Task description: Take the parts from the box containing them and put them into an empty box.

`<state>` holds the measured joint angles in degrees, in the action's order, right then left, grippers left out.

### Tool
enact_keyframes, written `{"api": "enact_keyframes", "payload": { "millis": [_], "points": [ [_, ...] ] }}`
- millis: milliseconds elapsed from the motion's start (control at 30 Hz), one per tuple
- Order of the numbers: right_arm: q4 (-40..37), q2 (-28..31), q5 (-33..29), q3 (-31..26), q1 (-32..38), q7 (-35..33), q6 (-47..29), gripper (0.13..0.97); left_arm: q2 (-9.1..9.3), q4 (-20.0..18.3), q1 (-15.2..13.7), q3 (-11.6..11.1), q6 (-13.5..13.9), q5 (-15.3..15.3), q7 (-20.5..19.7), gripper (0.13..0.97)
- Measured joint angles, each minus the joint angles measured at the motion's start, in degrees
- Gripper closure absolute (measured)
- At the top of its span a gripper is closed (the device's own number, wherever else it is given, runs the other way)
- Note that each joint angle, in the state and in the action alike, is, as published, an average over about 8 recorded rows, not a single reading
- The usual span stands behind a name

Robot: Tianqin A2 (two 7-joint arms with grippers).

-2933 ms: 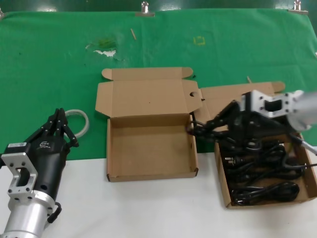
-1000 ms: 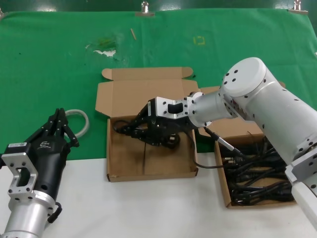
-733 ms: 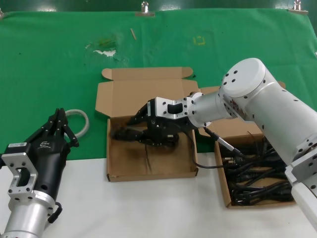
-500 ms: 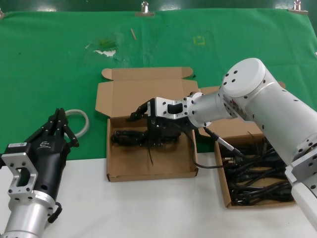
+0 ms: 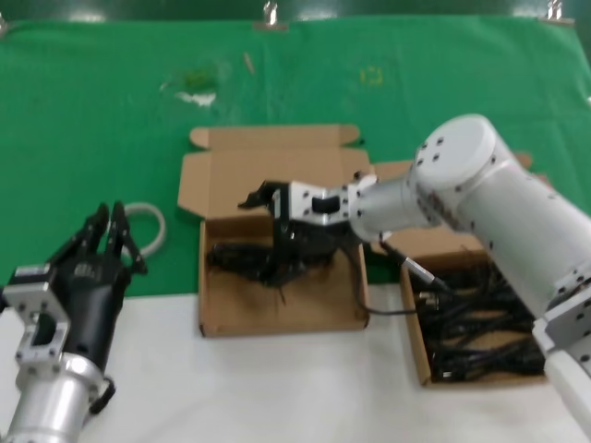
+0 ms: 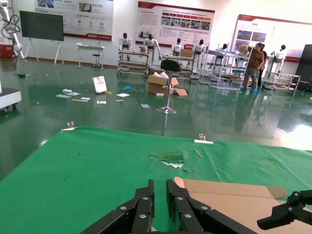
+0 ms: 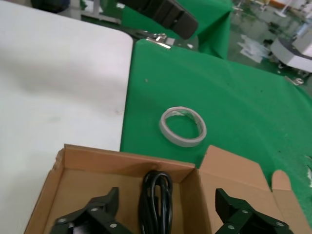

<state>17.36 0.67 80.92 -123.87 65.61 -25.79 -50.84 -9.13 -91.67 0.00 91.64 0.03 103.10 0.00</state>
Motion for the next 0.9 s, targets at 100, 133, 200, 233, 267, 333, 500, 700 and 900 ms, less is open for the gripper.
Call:
{"api": "enact_keyframes", "payload": {
  "millis": [100, 133, 200, 233, 267, 333, 500, 700, 900],
  "points": [
    [1.9, 0.4, 0.6, 0.8, -1.7, 0.7, 1.3, 0.488, 0.00, 0.0, 0.0, 0.0, 0.0, 0.0, 0.0, 0.909],
    [2.7, 0.6, 0.8, 1.2, -2.4, 0.9, 1.9, 0.462, 0.00, 0.0, 0.0, 0.0, 0.0, 0.0, 0.0, 0.898],
    [4.4, 1.0, 1.3, 1.9, -3.8, 1.5, 3.0, 0.410, 0.00, 0.0, 0.0, 0.0, 0.0, 0.0, 0.0, 0.876],
    [5.2, 1.2, 1.6, 2.3, -4.6, 1.8, 3.6, 0.384, 0.00, 0.0, 0.0, 0.0, 0.0, 0.0, 0.0, 0.865],
    [6.2, 1.4, 1.8, 2.7, -5.4, 2.2, 4.2, 0.384, 0.00, 0.0, 0.0, 0.0, 0.0, 0.0, 0.0, 0.854],
    [8.1, 1.8, 2.4, 3.5, -7.2, 2.8, 5.6, 0.346, 0.00, 0.0, 0.0, 0.0, 0.0, 0.0, 0.0, 0.833],
    [13.0, 2.9, 3.9, 5.7, -11.6, 4.5, 8.9, 0.252, 0.00, 0.0, 0.0, 0.0, 0.0, 0.0, 0.0, 0.756],
    [19.1, 4.3, 5.7, 8.3, -16.9, 6.6, 13.1, 0.191, 0.00, 0.0, 0.0, 0.0, 0.0, 0.0, 0.0, 0.653],
    [25.2, 5.6, 7.5, 10.9, -22.3, 8.8, 17.3, 0.146, 0.00, 0.0, 0.0, 0.0, 0.0, 0.0, 0.0, 0.493]
  ]
}}
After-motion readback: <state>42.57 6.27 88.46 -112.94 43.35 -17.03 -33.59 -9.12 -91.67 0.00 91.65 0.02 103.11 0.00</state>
